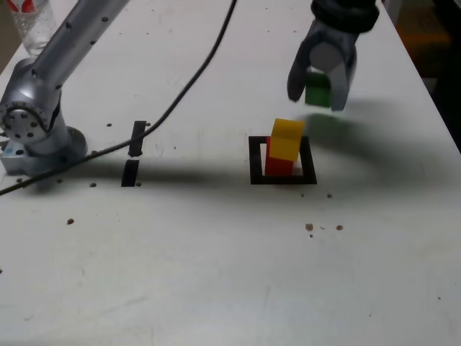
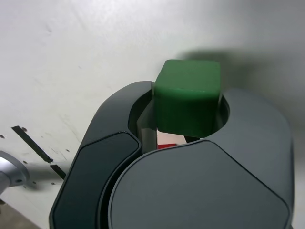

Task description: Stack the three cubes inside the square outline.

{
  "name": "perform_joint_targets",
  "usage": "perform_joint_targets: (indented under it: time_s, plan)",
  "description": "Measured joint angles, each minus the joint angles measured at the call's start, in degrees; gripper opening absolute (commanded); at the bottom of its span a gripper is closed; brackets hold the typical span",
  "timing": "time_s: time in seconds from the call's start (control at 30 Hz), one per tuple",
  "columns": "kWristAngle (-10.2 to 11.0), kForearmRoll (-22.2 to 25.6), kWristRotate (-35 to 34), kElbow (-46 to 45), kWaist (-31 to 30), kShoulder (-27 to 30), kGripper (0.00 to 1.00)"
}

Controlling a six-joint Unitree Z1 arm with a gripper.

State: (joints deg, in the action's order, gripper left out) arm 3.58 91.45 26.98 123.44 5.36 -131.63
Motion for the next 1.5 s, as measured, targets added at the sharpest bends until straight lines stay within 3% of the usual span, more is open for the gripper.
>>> perform_joint_targets:
  time_s: [0.27, 0.63, 0.93, 1.13, 1.5]
  plan:
    - [0.62, 1.67, -0.05, 0.35, 0.06, 5.20, 0.24]
    - [-3.42, 1.84, -5.06, -7.39, -1.32, 13.58, 0.24]
    - [-5.49, 1.89, -16.23, -10.05, -9.75, 18.25, 0.24]
    - [-5.30, 1.89, -21.07, -11.93, -13.54, 18.14, 0.24]
    - [-3.58, 1.87, -22.86, -16.34, -14.80, 16.92, 0.24]
